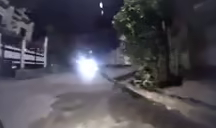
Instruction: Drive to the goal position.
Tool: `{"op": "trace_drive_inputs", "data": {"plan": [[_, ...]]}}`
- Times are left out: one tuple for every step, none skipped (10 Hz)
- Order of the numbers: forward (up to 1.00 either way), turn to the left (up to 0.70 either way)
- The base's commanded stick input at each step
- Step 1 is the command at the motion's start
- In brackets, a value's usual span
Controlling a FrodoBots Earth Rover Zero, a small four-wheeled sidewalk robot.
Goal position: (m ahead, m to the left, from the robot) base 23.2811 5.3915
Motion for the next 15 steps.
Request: {"op": "trace_drive_inputs", "data": {"plan": [[0.50,0.00],[0.50,0.00],[0.50,0.00],[0.50,0.00],[0.50,0.00],[0.50,0.00],[0.50,0.00],[0.50,0.00],[0.50,0.00],[0.50,0.00],[0.50,0.00],[0.50,0.00],[0.50,0.00],[0.50,0.00],[0.50,0.00]]}}
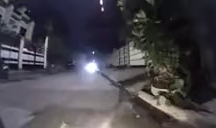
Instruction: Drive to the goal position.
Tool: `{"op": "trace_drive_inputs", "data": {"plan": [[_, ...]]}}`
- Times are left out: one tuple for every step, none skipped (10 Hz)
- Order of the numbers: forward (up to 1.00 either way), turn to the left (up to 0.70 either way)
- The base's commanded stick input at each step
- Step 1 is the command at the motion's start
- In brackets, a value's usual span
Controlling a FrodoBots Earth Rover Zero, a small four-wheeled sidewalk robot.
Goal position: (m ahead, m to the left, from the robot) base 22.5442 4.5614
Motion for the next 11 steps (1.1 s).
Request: {"op": "trace_drive_inputs", "data": {"plan": [[0.50,0.00],[0.50,0.00],[0.50,0.00],[0.50,0.00],[0.50,0.00],[0.50,0.00],[0.50,0.00],[0.50,0.00],[0.50,0.00],[0.50,0.00],[0.50,0.00]]}}
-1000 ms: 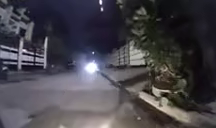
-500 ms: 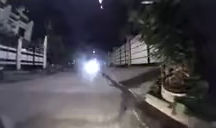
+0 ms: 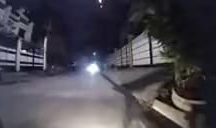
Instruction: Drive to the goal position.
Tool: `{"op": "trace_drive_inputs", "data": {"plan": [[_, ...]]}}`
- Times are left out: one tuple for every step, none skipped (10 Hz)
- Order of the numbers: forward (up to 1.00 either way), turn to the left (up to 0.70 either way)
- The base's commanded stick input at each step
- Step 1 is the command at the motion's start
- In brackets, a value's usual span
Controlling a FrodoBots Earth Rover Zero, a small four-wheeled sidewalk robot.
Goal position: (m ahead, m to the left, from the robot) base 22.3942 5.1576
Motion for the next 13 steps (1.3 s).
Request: {"op": "trace_drive_inputs", "data": {"plan": [[0.50,0.00],[0.50,0.00],[0.50,0.00],[0.50,0.00],[0.50,0.00],[0.50,0.00],[0.50,0.00],[0.50,0.02],[0.50,0.09],[0.50,0.14],[0.50,0.35],[0.50,0.50],[0.50,0.50]]}}
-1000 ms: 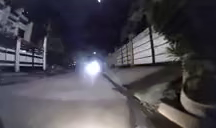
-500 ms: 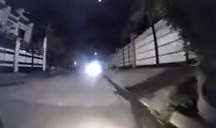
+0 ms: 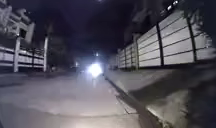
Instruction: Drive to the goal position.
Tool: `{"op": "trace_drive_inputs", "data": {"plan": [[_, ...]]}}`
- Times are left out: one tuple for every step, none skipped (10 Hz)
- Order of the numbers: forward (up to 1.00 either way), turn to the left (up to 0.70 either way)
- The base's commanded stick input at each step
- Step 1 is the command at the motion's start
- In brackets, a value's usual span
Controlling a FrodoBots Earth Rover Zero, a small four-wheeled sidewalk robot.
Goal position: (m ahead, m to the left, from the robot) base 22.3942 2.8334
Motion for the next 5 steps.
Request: {"op": "trace_drive_inputs", "data": {"plan": [[0.50,0.50],[0.50,0.02],[0.50,0.00],[0.50,0.00],[0.50,0.00]]}}
